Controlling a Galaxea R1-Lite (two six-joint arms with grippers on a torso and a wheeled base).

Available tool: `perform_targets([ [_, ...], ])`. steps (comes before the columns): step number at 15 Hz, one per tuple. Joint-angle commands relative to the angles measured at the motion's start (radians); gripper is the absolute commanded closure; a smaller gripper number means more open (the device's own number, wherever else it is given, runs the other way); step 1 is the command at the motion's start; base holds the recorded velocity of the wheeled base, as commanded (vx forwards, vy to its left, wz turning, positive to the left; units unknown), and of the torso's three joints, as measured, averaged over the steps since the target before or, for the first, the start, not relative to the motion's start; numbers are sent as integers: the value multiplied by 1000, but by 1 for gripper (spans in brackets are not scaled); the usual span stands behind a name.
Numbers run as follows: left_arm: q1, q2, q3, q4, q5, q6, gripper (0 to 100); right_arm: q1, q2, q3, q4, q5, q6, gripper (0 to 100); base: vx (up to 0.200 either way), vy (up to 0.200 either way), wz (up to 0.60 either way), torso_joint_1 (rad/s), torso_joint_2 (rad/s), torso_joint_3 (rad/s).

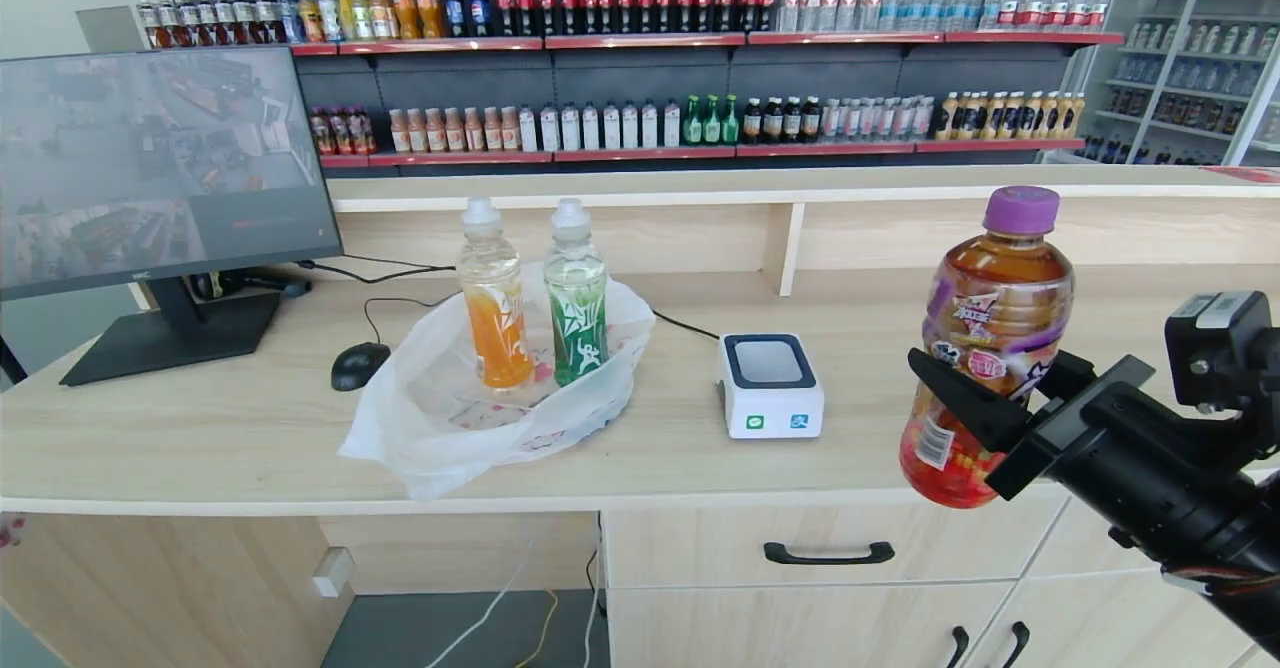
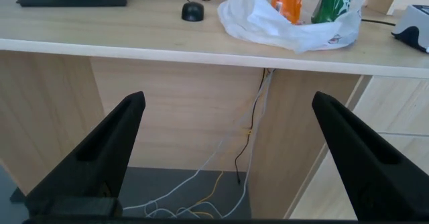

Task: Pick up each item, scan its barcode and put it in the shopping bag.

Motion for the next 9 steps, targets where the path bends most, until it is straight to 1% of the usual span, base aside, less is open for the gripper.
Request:
perform_targets([
  [1, 0, 0, 0, 0, 0, 0, 0, 2, -2, -3, 0, 1, -2, 100, 0, 200, 0, 2, 7, 2],
  [3, 0, 0, 0, 0, 0, 1, 0, 2, -2, 3, 0, 1, -2, 100, 0, 200, 0, 0, 2, 2],
  [6, 0, 0, 0, 0, -1, 1, 0, 1, 9, -6, 0, 1, -8, 100, 0, 0, 0, 0, 0, 0],
  [8, 0, 0, 0, 0, -1, 1, 0, -3, 17, -20, 0, 2, -54, 100, 0, 0, 0, 0, 0, 0],
  [9, 0, 0, 0, 0, -1, 1, 0, -12, 23, -28, 0, 18, -101, 100, 0, 0, 0, 0, 0, 0],
])
